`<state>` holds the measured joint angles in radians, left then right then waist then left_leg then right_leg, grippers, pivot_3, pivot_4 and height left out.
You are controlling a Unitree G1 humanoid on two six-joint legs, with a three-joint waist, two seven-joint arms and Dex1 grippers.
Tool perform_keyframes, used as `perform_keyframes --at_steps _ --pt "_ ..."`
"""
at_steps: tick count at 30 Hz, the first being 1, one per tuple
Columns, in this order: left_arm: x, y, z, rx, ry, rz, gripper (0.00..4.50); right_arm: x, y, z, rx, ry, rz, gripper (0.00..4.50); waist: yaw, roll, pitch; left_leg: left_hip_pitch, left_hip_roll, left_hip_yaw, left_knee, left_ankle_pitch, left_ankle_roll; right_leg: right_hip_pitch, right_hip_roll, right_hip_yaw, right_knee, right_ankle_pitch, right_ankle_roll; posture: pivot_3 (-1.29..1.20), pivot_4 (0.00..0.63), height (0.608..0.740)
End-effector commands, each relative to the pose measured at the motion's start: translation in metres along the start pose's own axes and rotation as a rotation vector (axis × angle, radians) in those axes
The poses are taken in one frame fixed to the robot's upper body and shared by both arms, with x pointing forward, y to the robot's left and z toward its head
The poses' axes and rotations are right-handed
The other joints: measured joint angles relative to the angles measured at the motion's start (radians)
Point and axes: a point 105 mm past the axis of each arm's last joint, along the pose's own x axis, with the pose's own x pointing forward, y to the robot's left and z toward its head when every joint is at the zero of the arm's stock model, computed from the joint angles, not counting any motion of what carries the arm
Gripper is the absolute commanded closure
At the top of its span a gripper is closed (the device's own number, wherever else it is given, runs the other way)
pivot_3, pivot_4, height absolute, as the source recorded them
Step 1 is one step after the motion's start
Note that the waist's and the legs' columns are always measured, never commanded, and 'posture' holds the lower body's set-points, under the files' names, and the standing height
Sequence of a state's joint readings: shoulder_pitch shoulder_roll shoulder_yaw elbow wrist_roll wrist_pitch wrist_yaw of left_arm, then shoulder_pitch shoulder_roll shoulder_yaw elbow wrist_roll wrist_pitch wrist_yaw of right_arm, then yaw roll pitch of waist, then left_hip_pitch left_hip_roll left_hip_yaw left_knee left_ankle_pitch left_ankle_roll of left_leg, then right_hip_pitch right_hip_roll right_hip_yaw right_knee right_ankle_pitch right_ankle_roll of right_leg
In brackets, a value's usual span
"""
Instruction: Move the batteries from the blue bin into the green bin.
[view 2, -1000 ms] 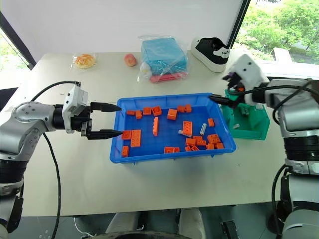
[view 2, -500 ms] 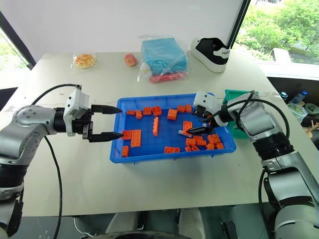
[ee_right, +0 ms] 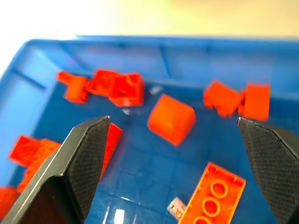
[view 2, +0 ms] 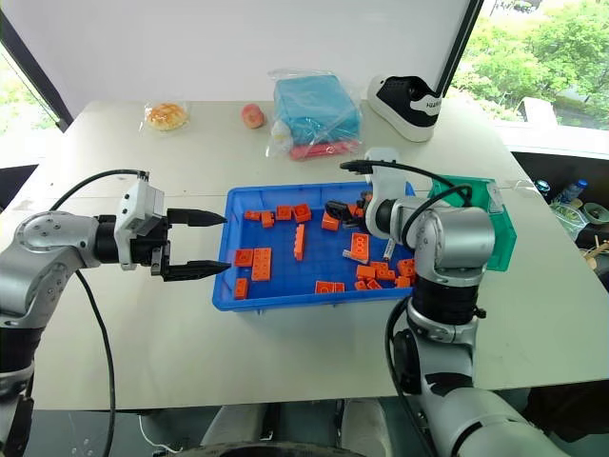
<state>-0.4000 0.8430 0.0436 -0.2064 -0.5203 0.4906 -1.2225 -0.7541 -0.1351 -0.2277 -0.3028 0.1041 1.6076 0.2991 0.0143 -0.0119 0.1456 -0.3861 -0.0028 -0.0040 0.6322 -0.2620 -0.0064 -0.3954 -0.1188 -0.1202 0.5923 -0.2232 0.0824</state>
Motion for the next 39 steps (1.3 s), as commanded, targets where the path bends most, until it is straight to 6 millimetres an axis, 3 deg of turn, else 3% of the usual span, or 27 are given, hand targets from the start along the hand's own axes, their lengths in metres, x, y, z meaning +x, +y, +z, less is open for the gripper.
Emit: perform_keyframes --at_steps 1,6,15,34,36,39 --pt "0.001 0.004 0.011 0.045 -0.015 -0.010 0.00 -0.001 -0.014 0.005 0.017 0.003 -0.100 0.05 -0.004 -0.001 -0.001 0.000 0.000 0.000 0.000 0.000 0.000 0.001 0.000 0.000 0.002 0.000 0.000 0.00 0.150 0.725" --pt "0.004 0.005 0.011 0.051 -0.022 -0.015 0.00 0.006 -0.030 -0.005 0.043 0.077 -0.187 0.05 -0.019 -0.002 -0.002 0.001 -0.001 0.001 -0.001 0.000 0.000 0.000 0.001 0.001 0.003 0.000 0.000 0.00 0.150 0.725" --pt "0.004 0.002 0.008 0.059 -0.024 -0.012 0.00 0.019 -0.006 -0.010 0.091 0.108 -0.101 0.05 -0.029 -0.002 -0.002 0.001 0.000 0.000 -0.003 0.000 0.000 0.000 0.002 0.001 0.003 0.000 0.000 0.00 0.150 0.725" --pt "0.000 0.001 0.008 0.056 -0.022 0.009 0.00 0.019 -0.002 -0.040 0.105 0.229 -0.076 0.05 -0.026 -0.001 -0.001 0.001 0.001 0.000 -0.002 0.000 0.001 0.000 0.001 0.001 0.001 -0.001 0.000 0.00 0.150 0.725" --pt "0.000 0.002 0.009 0.056 -0.022 0.010 0.00 0.018 -0.001 -0.041 0.110 0.241 -0.073 0.79 -0.026 -0.001 -0.001 0.000 0.001 0.000 -0.002 0.000 0.001 0.000 0.001 0.001 0.001 -0.001 0.000 0.00 0.150 0.725" --pt "0.000 0.004 0.010 0.058 -0.021 0.014 0.00 0.017 0.000 -0.043 0.118 0.256 -0.067 2.31 -0.027 -0.002 -0.001 0.000 0.001 0.000 -0.002 0.000 0.001 0.000 0.001 0.001 0.001 -0.001 0.000 0.00 0.150 0.725"
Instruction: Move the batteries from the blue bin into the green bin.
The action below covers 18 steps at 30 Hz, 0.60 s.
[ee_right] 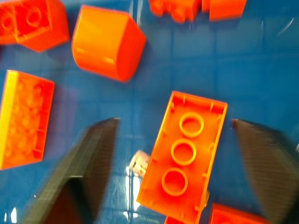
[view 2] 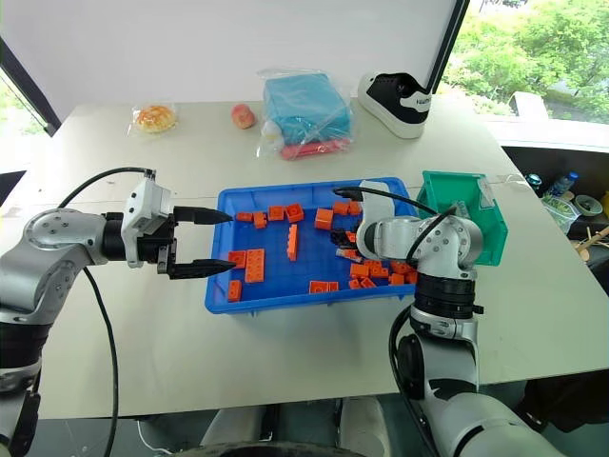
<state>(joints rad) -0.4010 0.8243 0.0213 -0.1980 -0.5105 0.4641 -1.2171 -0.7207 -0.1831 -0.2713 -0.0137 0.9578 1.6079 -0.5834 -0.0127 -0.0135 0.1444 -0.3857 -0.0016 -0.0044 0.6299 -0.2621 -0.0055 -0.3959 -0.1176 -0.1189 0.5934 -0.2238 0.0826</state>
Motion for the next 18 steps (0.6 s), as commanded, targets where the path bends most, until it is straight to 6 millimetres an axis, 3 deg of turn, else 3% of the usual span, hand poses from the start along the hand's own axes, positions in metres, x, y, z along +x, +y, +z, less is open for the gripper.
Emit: perform_keyframes --at_steps 1,2,5,9,13,18 --pt "-0.006 0.006 0.013 0.051 -0.011 0.026 0.00 -0.006 0.004 0.004 -0.007 -0.006 0.019 2.87 0.000 0.000 0.000 0.000 0.000 0.000 0.000 0.000 0.000 0.000 0.000 0.000 0.000 0.000 0.000 0.00 0.150 0.725" --pt "-0.006 0.007 0.013 0.051 -0.011 0.027 0.00 -0.006 0.004 0.004 -0.008 -0.002 0.023 3.28 0.000 0.000 0.000 0.000 0.000 0.000 0.000 0.000 0.000 0.000 0.000 0.000 0.000 0.000 0.000 0.00 0.150 0.725" --pt "-0.006 0.008 0.014 0.052 -0.012 0.028 0.00 -0.009 0.010 0.010 -0.031 -0.002 0.061 3.28 0.001 0.000 0.000 0.000 0.000 0.000 0.000 0.000 0.000 0.000 0.000 0.000 0.000 0.000 0.000 0.00 0.150 0.725" --pt "-0.006 0.009 0.014 0.055 -0.013 0.026 0.00 -0.021 0.052 0.032 -0.100 -0.028 0.281 3.28 -0.002 0.001 0.000 -0.001 0.000 0.000 0.001 0.000 0.001 -0.001 0.000 0.000 0.000 -0.001 0.001 0.00 0.150 0.725" --pt "-0.006 0.010 0.016 0.059 -0.016 0.031 0.00 -0.028 0.072 0.042 -0.149 -0.039 0.369 3.28 -0.002 0.000 0.000 -0.001 0.001 0.000 -0.001 -0.001 0.002 -0.002 0.002 0.001 0.000 -0.001 0.000 0.00 0.150 0.725" --pt "-0.008 0.011 0.015 0.062 -0.013 0.040 0.00 -0.031 0.092 0.035 -0.327 -0.038 0.459 3.28 0.002 0.000 0.000 -0.003 0.001 0.000 0.001 -0.001 0.003 -0.002 0.002 0.001 0.000 -0.001 0.001 0.00 0.150 0.725"
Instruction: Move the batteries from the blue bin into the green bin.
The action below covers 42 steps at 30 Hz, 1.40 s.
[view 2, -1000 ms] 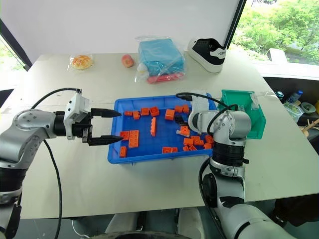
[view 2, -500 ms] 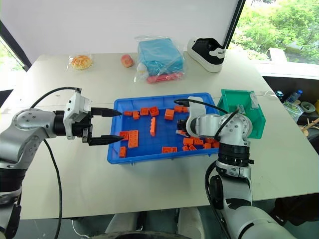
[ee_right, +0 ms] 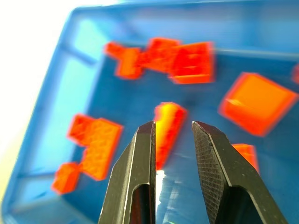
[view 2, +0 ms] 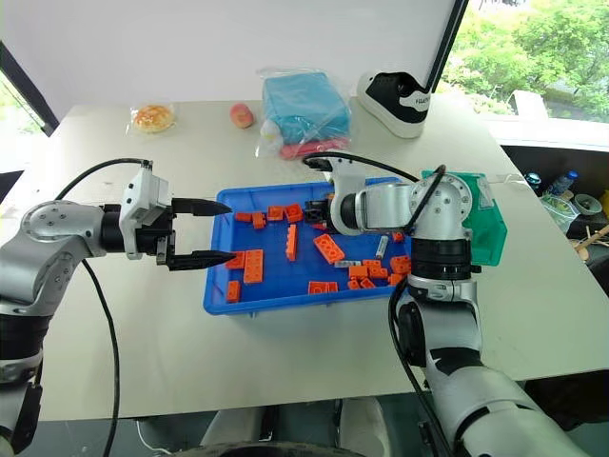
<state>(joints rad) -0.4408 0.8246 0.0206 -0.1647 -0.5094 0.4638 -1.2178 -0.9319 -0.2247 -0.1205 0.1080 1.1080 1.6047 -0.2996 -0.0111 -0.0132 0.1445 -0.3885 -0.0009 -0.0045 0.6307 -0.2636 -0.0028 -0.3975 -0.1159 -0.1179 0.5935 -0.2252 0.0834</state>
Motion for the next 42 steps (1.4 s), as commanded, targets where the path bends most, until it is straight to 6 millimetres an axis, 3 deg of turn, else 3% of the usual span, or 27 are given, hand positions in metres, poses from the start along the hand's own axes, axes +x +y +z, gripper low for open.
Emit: perform_keyframes --at_steps 1,3,7,10,13,16,20,27,39,42 --pt "-0.006 0.003 0.010 0.054 -0.006 0.024 0.00 -0.003 0.013 0.006 -0.197 -0.025 0.034 3.28 0.001 0.001 0.000 0.000 0.000 0.000 0.000 0.000 0.000 0.000 0.000 0.000 0.000 0.000 0.000 0.00 0.150 0.725" --pt "-0.006 0.001 0.011 0.053 -0.007 0.024 0.00 -0.008 0.002 0.009 -0.334 -0.046 -0.006 3.28 0.002 0.001 0.001 -0.001 -0.001 -0.001 0.001 0.000 0.000 -0.005 -0.001 0.001 -0.001 -0.003 0.002 0.00 0.150 0.725" --pt "-0.009 -0.003 0.007 0.044 0.000 0.026 0.00 -0.038 -0.026 0.023 -0.646 -0.069 -0.031 3.28 0.001 0.001 0.001 -0.002 -0.002 -0.001 0.001 0.000 0.000 -0.007 -0.002 0.001 -0.002 -0.005 0.005 0.00 0.150 0.725" --pt "-0.009 -0.005 0.006 0.041 -0.001 0.028 0.00 -0.049 -0.041 0.015 -0.735 0.001 -0.009 3.28 -0.001 -0.001 0.000 -0.002 -0.002 0.000 0.000 0.000 0.000 -0.007 -0.001 0.002 -0.003 -0.005 0.006 0.00 0.150 0.725" --pt "-0.006 -0.004 0.008 0.040 -0.009 0.023 0.00 -0.053 -0.043 -0.008 -0.801 0.102 0.071 3.28 -0.005 -0.002 -0.001 -0.001 0.000 0.001 -0.001 0.000 0.000 -0.003 -0.001 0.002 -0.003 -0.005 0.005 0.00 0.150 0.725" --pt "-0.004 -0.003 0.009 0.042 -0.011 0.020 0.00 -0.051 -0.041 -0.017 -0.800 0.123 0.100 2.41 0.001 -0.002 -0.001 -0.001 0.000 0.001 0.000 0.000 0.000 -0.003 -0.001 0.002 -0.002 -0.005 0.005 0.00 0.150 0.725" --pt "-0.003 -0.002 0.010 0.043 -0.011 0.013 0.00 -0.050 -0.041 -0.032 -0.825 0.168 0.116 0.40 0.008 -0.002 -0.001 -0.001 -0.001 0.000 0.001 0.000 0.000 -0.002 -0.002 0.002 -0.003 -0.004 0.004 0.00 0.150 0.725" --pt "-0.003 -0.001 0.010 0.042 -0.009 0.008 0.00 -0.050 -0.048 -0.054 -0.814 0.231 0.129 0.40 0.025 -0.002 -0.001 -0.001 -0.001 0.000 0.001 -0.001 0.000 -0.003 -0.002 0.001 -0.009 -0.002 -0.001 0.00 0.150 0.725" --pt "-0.002 -0.003 0.011 0.043 -0.014 0.010 0.00 -0.029 -0.076 -0.055 -0.782 0.245 0.057 0.40 0.025 -0.002 -0.001 -0.001 -0.001 0.000 0.001 0.000 0.000 0.002 -0.002 0.001 -0.009 -0.001 -0.001 0.00 0.150 0.725" --pt "-0.002 -0.003 0.011 0.043 -0.014 0.012 0.00 -0.026 -0.078 -0.060 -0.806 0.265 0.067 1.29 0.024 -0.002 -0.001 -0.001 -0.001 0.000 0.001 0.000 0.000 0.002 -0.002 0.001 -0.009 -0.001 -0.001 0.00 0.150 0.725"
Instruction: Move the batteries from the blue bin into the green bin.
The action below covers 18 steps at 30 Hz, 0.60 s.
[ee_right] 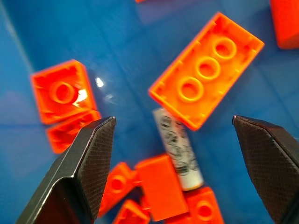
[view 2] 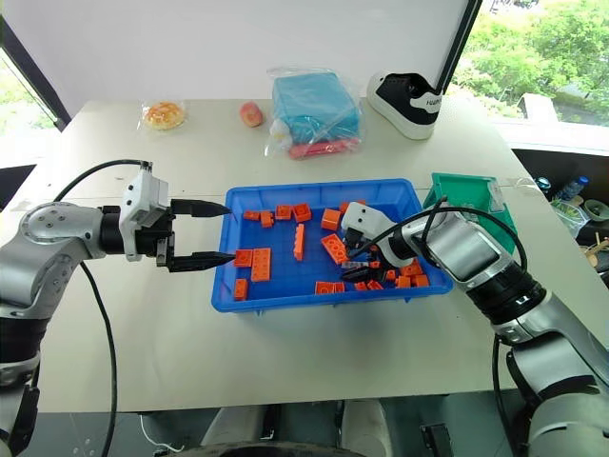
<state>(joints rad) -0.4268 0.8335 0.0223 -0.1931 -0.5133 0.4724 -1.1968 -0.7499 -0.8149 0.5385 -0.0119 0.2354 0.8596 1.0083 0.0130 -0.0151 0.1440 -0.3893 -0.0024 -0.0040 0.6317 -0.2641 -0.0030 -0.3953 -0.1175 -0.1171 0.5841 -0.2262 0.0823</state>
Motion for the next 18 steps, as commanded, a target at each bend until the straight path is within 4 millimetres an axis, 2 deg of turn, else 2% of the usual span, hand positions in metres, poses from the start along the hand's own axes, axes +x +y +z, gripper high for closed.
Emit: perform_keyframes --at_steps 1,3,6,10,13,16,18 --pt "-0.002 -0.001 0.010 0.037 -0.023 0.003 0.00 0.001 0.001 0.003 -0.062 -0.002 0.003 1.78 -0.001 0.000 0.000 0.000 0.000 0.000 0.000 0.000 0.000 0.000 0.000 0.000 0.000 0.000 0.000 0.00 0.150 0.725" --pt "-0.002 -0.001 0.010 0.037 -0.023 0.005 0.00 0.002 0.005 0.004 -0.072 -0.006 0.017 2.94 -0.001 0.000 0.000 0.000 0.000 0.000 0.000 0.000 0.000 0.000 0.000 0.000 0.000 0.000 0.000 0.00 0.150 0.725" --pt "-0.002 -0.001 0.010 0.037 -0.024 0.007 0.00 0.003 0.010 0.010 -0.073 -0.028 0.034 4.41 -0.001 0.000 0.000 0.000 0.000 0.000 0.000 0.000 0.000 0.000 0.000 0.000 0.000 0.000 0.000 0.00 0.150 0.725" --pt "-0.002 -0.001 0.009 0.038 -0.024 0.008 0.00 -0.004 0.015 0.024 -0.045 -0.081 0.038 4.47 0.000 0.000 0.000 0.000 0.000 0.000 0.000 0.000 0.000 0.000 0.001 0.000 0.000 0.000 0.000 0.00 0.150 0.725" --pt "-0.002 0.000 0.009 0.039 -0.025 0.006 0.00 -0.018 0.009 0.036 -0.026 -0.135 -0.019 4.47 0.000 0.000 0.000 0.000 0.000 0.000 0.000 0.000 0.000 0.000 0.000 0.000 0.000 0.000 0.000 0.00 0.150 0.725" --pt "-0.002 -0.001 0.008 0.037 -0.027 0.002 0.00 -0.051 -0.011 0.049 0.027 -0.209 -0.141 4.47 0.001 0.000 0.000 0.000 0.000 0.000 0.000 0.000 0.000 0.001 0.000 0.000 0.000 0.000 0.000 0.00 0.150 0.725" --pt "-0.003 -0.002 0.007 0.036 -0.027 0.000 0.00 -0.073 -0.026 0.049 0.064 -0.238 -0.228 4.47 0.001 0.001 0.000 0.000 0.000 0.000 0.001 0.000 0.000 0.001 0.000 0.000 0.000 0.000 0.000 0.00 0.150 0.725"
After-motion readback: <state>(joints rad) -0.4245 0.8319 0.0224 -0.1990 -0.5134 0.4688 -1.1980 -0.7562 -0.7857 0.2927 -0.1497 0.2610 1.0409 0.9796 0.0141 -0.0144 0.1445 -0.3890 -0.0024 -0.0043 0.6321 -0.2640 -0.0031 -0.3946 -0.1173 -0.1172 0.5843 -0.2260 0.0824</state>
